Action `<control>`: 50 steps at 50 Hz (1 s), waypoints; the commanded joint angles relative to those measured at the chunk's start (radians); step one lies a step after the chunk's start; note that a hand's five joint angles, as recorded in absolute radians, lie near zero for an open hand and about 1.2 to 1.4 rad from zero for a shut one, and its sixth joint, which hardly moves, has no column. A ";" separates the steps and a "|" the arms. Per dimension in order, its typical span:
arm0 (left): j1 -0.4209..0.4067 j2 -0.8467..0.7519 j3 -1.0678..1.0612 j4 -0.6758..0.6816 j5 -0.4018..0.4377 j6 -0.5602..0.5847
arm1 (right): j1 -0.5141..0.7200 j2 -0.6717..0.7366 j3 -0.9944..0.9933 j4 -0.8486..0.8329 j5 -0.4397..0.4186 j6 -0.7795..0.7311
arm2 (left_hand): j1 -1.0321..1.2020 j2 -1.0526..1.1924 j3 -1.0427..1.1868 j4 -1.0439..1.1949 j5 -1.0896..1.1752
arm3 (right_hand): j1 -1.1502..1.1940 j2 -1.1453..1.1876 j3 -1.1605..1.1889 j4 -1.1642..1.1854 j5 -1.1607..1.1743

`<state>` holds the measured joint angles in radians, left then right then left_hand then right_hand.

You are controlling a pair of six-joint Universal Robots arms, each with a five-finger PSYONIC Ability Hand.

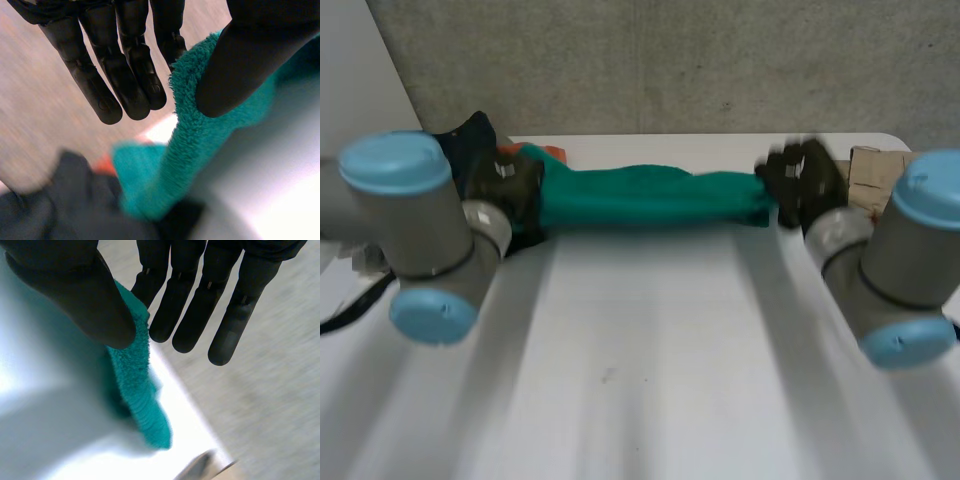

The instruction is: Fold the laundry.

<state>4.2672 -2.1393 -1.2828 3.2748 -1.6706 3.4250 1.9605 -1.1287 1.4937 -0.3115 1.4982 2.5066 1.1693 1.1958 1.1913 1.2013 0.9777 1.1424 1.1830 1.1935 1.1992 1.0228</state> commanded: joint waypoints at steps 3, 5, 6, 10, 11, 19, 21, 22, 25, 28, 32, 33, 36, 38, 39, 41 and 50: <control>-0.024 -0.011 -0.150 -0.078 0.008 0.112 | -0.015 0.004 0.168 0.049 -0.047 0.015 | -0.253 -0.279 -0.275 -0.285 -0.236 | 0.254 0.213 0.203 0.197 0.199; -0.023 -0.005 -0.147 -0.095 0.008 0.138 | -0.020 0.004 0.178 0.025 -0.049 0.017 | -0.459 -0.486 -0.481 -0.491 -0.442 | 0.254 0.213 0.203 0.197 0.199; -0.020 -0.002 -0.142 -0.099 0.009 0.146 | -0.020 0.006 0.180 0.020 -0.049 0.017 | -0.497 -0.524 -0.519 -0.530 -0.480 | 0.254 0.213 0.203 0.197 0.199; 0.003 0.035 -0.104 -0.119 0.031 0.157 | -0.020 0.004 0.186 0.005 -0.047 0.017 | -0.671 -0.697 -0.693 -0.703 -0.654 | 0.254 0.213 0.203 0.197 0.199; 0.019 0.047 -0.090 -0.127 0.043 0.157 | -0.020 0.004 0.186 0.002 -0.046 0.017 | -0.683 -0.709 -0.705 -0.715 -0.666 | 0.254 0.213 0.203 0.197 0.199; 0.123 0.042 0.006 -0.138 0.198 0.216 | -0.020 0.006 0.186 -0.011 -0.044 0.020 | -0.660 -0.686 -0.681 -0.692 -0.642 | 0.254 0.213 0.203 0.197 0.199; 0.138 0.027 0.026 -0.141 0.251 0.247 | -0.020 0.006 0.188 -0.014 -0.044 0.018 | -0.645 -0.671 -0.667 -0.677 -0.628 | 0.254 0.213 0.203 0.197 0.199; 0.143 0.016 0.037 -0.144 0.281 0.266 | -0.020 0.004 0.188 -0.014 -0.044 0.017 | -0.639 -0.665 -0.661 -0.671 -0.622 | 0.254 0.213 0.203 0.197 0.199; 0.158 -0.042 0.098 -0.156 0.394 0.347 | -0.020 0.007 0.188 -0.014 -0.044 0.015 | -0.574 -0.601 -0.596 -0.606 -0.557 | 0.254 0.213 0.203 0.197 0.199; 0.157 -0.114 0.181 -0.227 0.469 0.417 | -0.020 0.012 0.188 -0.014 -0.044 0.014 | -0.545 -0.571 -0.567 -0.577 -0.528 | 0.254 0.213 0.203 0.197 0.199; 0.141 -0.220 0.325 -0.363 0.483 0.477 | -0.022 0.018 0.188 -0.014 -0.044 0.012 | -0.609 -0.636 -0.631 -0.641 -0.592 | 0.254 0.213 0.203 0.197 0.199; 0.138 -0.243 0.358 -0.394 0.482 0.487 | -0.022 0.018 0.188 -0.014 -0.044 0.014 | -0.633 -0.659 -0.655 -0.665 -0.616 | 0.254 0.213 0.203 0.197 0.199; 0.122 -0.333 0.488 -0.492 0.462 0.516 | -0.023 0.020 0.188 -0.014 -0.042 0.012 | -0.653 -0.680 -0.675 -0.685 -0.636 | 0.254 0.213 0.203 0.197 0.199; 0.115 -0.372 0.551 -0.530 0.447 0.526 | -0.023 0.021 0.188 -0.014 -0.042 0.012 | -0.662 -0.689 -0.684 -0.694 -0.645 | 0.254 0.213 0.203 0.197 0.199; 0.111 -0.408 0.607 -0.558 0.425 0.531 | -0.023 0.023 0.188 -0.014 -0.042 0.012 | -0.680 -0.706 -0.702 -0.712 -0.663 | 0.254 0.213 0.203 0.197 0.199; 0.106 -0.441 0.660 -0.578 0.402 0.539 | -0.023 0.026 0.188 -0.014 -0.042 0.012 | -0.703 -0.730 -0.725 -0.735 -0.686 | 0.254 0.213 0.203 0.197 0.199; 0.077 -0.554 0.833 -0.647 0.298 0.577 | -0.032 0.035 0.188 -0.018 -0.044 0.003 | -0.783 -0.809 -0.805 -0.815 -0.766 | 0.254 0.213 0.203 0.197 0.199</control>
<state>4.3590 -2.6469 -0.5219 2.6555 -1.3218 3.9837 1.9359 -1.0979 1.6819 -0.3258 1.4554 2.5163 0.3939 0.3861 0.3847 0.3754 0.1942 1.1424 1.1830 1.1935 1.1994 1.0230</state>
